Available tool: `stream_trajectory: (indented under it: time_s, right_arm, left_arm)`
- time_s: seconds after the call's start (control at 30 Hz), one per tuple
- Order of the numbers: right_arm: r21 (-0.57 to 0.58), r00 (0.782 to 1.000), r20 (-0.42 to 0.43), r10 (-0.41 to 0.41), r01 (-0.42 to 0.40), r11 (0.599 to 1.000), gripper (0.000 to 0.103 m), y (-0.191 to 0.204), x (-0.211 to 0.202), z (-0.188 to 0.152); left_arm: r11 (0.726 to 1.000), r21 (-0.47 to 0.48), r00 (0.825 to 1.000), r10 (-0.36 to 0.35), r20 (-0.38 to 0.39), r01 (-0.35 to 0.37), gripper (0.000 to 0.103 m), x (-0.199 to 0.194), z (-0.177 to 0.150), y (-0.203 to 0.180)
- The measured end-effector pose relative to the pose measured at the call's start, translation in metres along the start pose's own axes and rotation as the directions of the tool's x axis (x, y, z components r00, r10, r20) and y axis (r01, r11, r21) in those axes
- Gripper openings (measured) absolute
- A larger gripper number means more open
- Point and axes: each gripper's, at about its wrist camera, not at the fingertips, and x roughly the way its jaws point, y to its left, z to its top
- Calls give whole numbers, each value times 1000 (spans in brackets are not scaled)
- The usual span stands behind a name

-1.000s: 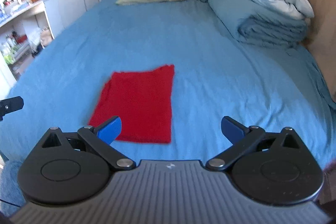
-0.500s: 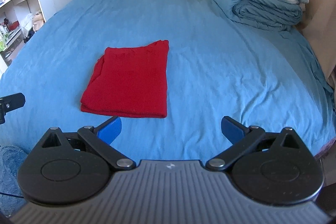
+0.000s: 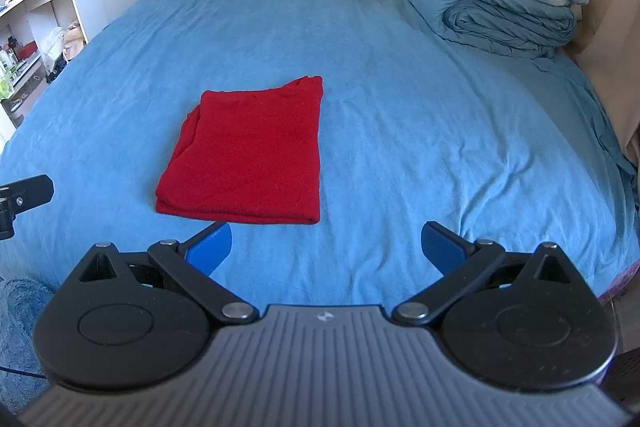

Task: Fold small clothes

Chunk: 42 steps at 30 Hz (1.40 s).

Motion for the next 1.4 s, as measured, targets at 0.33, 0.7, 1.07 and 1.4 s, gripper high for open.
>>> stream_trajectory:
  time_s: [0.33, 0.7, 1.07, 1.4]
  right_arm:
    - [5, 1000, -8, 2, -2, 1000, 103, -2, 0, 1]
    - [13, 1000, -13, -2, 2, 1000, 103, -4, 2, 1]
    - [13, 1000, -12, -6, 6, 1000, 103, -4, 1, 0]
    - [16, 1000, -10, -5, 6, 1000, 103, -3, 0, -1]
  left_arm:
    - [1000, 9, 1000, -2, 6, 2, 103, -1, 0, 1]
    - [1000, 9, 1000, 0, 5, 0, 103, -1, 0, 2]
    - [1000, 19, 1000, 16, 8, -16, 103, -1, 1, -5]
    - [1000, 11, 1000, 24, 4, -24, 103, 1, 1, -6]
